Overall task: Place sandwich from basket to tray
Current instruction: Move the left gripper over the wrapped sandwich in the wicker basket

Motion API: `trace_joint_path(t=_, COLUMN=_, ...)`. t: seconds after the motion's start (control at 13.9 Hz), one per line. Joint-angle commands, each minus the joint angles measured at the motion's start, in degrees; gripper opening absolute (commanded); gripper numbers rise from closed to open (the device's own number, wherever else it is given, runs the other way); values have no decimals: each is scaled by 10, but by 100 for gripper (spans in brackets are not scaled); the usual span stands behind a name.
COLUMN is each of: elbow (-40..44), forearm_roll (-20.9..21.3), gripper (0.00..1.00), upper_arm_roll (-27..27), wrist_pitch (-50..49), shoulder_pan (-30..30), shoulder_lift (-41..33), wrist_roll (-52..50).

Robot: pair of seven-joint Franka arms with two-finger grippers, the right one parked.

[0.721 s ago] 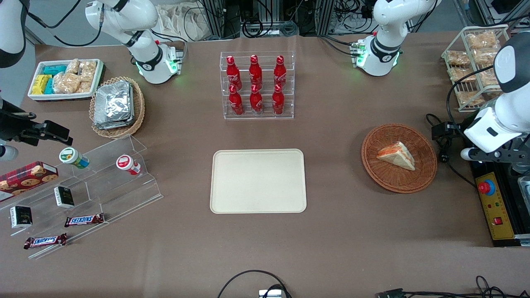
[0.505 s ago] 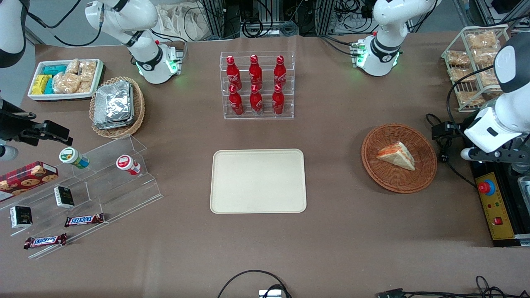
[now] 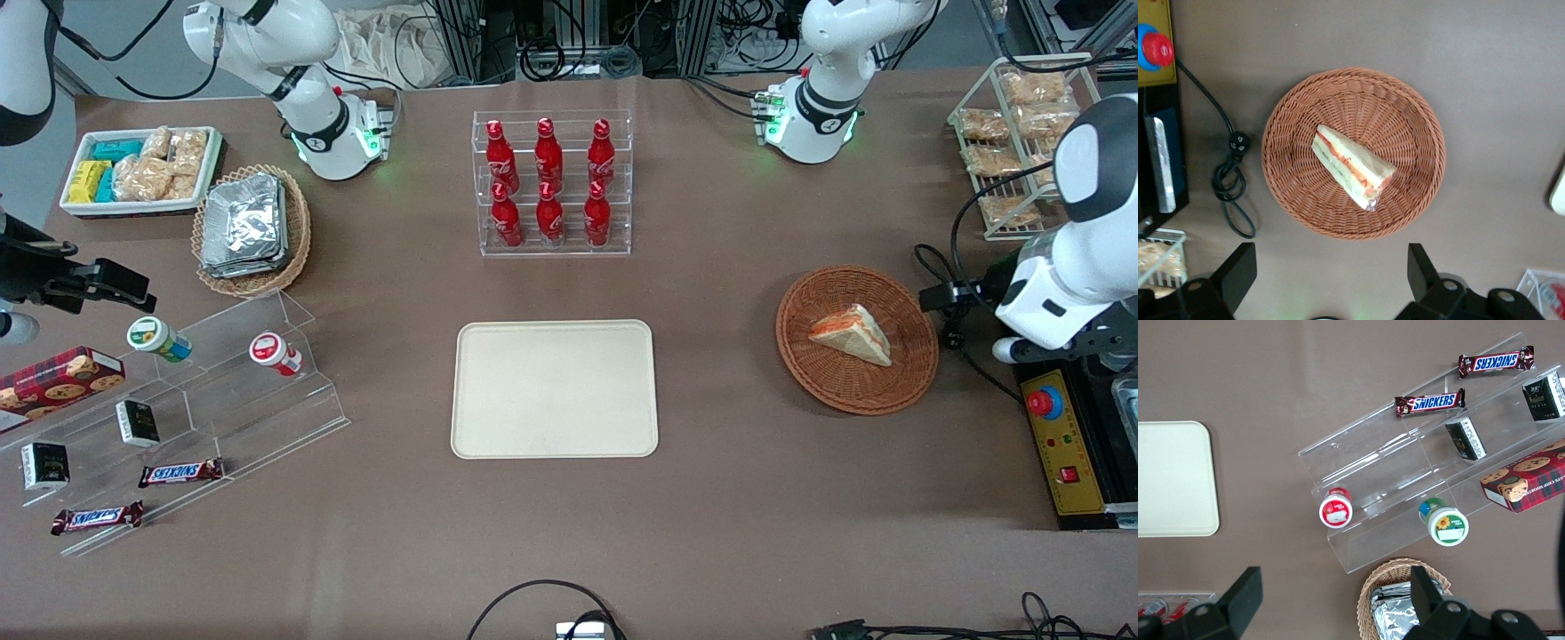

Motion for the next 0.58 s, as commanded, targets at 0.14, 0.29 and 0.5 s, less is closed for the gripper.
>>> trace_joint_path(t=0.14, elbow=-137, forearm_roll=-11, gripper=100, upper_arm_roll=-3, wrist_pitch=128, shoulder_pan=3, shoulder_lift=-25, wrist_roll=-260)
trace_joint_path(t=0.29, elbow=-195, forearm_roll=-13, gripper=100, upper_arm_roll=-3, wrist_pitch=184, shoulder_pan=5, shoulder_lift=-38, wrist_roll=-296)
trace_joint_path(t=0.5, elbow=-255, forearm_roll=-12, gripper=100, upper_arm_roll=-2, wrist_pitch=271, shoulder_pan=4, shoulder_lift=-41, wrist_roll=-362)
